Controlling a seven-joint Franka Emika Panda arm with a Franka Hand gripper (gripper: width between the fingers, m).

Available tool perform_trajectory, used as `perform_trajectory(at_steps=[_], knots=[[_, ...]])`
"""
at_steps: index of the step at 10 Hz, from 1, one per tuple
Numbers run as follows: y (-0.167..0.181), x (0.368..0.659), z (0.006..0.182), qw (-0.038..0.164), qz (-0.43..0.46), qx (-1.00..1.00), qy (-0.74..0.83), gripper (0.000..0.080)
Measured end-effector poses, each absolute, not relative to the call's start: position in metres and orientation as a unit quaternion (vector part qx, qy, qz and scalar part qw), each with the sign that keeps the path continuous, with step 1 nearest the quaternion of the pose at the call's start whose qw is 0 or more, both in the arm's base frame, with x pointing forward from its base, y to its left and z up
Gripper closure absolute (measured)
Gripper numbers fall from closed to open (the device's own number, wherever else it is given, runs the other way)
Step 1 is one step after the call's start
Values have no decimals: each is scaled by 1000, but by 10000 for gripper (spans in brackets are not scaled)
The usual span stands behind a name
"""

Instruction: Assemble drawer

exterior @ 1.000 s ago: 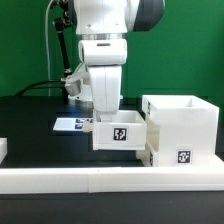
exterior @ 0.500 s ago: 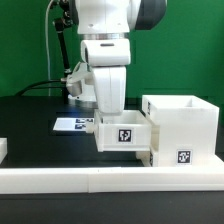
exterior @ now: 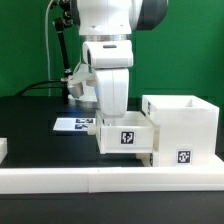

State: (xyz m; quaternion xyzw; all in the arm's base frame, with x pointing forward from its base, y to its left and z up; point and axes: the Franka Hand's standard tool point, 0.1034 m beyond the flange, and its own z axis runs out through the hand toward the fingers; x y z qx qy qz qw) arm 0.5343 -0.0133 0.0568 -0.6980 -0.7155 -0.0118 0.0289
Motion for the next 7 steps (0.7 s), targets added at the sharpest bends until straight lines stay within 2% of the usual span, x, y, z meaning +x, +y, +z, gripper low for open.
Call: perform_trajectory(at_steps=[7], knots=[[-1, 535, 59, 30, -14, -702, -711, 757]])
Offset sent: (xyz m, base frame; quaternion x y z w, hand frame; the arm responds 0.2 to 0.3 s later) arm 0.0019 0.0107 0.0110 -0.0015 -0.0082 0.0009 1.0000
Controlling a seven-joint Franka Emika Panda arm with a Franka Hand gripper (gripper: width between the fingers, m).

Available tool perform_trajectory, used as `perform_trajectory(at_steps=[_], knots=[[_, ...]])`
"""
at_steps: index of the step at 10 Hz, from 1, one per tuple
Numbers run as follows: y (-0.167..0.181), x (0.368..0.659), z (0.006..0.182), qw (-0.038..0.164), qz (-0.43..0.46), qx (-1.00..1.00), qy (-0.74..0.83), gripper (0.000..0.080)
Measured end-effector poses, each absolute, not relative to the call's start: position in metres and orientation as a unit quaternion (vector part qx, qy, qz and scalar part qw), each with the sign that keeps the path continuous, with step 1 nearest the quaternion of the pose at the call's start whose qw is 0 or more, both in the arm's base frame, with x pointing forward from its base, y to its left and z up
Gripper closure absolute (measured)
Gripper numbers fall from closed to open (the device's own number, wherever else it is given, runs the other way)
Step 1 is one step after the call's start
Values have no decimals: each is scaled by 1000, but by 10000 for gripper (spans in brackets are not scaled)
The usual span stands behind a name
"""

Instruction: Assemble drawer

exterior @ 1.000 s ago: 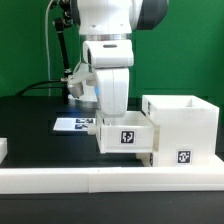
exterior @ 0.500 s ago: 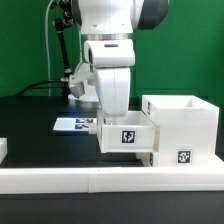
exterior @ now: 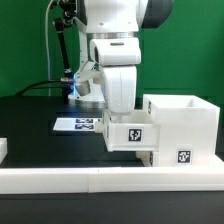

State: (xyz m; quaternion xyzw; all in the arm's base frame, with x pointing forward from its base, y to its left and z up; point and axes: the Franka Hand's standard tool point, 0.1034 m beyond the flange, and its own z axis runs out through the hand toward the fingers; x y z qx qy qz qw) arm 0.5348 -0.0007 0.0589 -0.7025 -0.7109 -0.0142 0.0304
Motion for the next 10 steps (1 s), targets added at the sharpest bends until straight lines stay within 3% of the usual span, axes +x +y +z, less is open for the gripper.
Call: perform_trajectory(at_steps=[10], knots=[[19, 539, 56, 23, -30, -706, -708, 750]])
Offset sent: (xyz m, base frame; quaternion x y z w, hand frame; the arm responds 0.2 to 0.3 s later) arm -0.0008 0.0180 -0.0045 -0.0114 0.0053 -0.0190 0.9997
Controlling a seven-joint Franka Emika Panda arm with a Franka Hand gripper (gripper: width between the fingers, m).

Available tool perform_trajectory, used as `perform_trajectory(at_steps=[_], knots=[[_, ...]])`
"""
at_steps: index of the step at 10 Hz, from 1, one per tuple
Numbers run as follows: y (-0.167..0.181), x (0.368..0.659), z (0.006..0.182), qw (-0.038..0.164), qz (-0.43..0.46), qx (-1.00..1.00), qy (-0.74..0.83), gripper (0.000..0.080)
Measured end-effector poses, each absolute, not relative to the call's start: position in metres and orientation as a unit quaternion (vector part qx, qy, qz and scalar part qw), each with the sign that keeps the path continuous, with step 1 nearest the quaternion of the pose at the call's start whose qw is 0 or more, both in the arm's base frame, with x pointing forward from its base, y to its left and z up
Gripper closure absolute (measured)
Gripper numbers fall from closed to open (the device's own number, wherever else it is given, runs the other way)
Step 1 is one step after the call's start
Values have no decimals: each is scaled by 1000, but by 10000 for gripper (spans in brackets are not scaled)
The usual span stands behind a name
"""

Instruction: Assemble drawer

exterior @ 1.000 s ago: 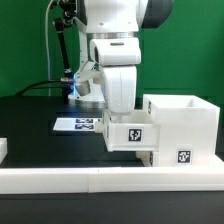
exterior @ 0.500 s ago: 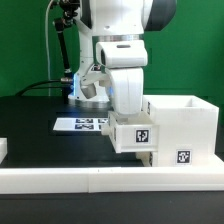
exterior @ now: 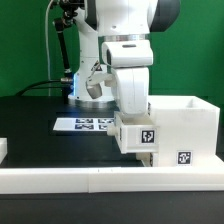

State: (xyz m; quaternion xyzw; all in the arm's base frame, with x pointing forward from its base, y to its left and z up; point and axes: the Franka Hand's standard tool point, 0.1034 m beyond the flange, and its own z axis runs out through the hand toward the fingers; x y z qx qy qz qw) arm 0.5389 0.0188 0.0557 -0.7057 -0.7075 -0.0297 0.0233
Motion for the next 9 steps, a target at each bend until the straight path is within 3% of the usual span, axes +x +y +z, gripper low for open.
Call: perform_trajectory(at_steps=[1, 3, 4, 5, 9], knots=[[19, 539, 55, 24, -29, -706, -707, 558], [19, 537, 53, 26, -28, -706, -707, 283], [19, 538, 54, 26, -28, -706, -707, 283], [18, 539, 59, 25, -26, -706, -707, 180], [14, 549, 87, 16, -22, -710, -704, 150]])
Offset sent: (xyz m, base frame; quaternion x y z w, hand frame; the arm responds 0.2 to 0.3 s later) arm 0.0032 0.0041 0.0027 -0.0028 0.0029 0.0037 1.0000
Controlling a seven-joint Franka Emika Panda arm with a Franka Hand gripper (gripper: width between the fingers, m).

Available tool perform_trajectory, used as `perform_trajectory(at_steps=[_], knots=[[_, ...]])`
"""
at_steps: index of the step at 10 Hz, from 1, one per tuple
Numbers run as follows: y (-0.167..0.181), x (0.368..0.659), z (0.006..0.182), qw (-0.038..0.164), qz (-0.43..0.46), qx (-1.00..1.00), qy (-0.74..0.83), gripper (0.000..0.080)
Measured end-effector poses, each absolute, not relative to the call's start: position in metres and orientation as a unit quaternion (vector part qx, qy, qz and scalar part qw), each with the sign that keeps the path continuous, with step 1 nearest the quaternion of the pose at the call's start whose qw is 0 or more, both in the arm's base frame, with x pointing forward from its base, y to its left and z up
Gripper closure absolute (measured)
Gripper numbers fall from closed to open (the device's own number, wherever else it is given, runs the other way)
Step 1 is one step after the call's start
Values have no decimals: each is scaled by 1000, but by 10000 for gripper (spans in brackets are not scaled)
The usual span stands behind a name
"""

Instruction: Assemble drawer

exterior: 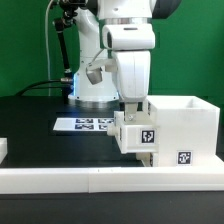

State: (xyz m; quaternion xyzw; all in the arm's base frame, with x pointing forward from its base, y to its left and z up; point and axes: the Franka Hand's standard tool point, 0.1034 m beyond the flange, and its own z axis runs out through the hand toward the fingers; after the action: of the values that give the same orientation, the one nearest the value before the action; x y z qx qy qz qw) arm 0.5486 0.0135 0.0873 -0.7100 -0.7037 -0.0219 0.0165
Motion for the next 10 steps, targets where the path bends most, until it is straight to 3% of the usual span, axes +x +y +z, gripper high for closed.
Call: perform_trajectory(at_steps=[3, 7, 10], knots=[[-13, 567, 102, 20, -14, -715, -698, 150], [-55, 577, 94, 25, -18, -692, -721, 150], [-63, 575, 90, 31, -22, -689, -723, 150]])
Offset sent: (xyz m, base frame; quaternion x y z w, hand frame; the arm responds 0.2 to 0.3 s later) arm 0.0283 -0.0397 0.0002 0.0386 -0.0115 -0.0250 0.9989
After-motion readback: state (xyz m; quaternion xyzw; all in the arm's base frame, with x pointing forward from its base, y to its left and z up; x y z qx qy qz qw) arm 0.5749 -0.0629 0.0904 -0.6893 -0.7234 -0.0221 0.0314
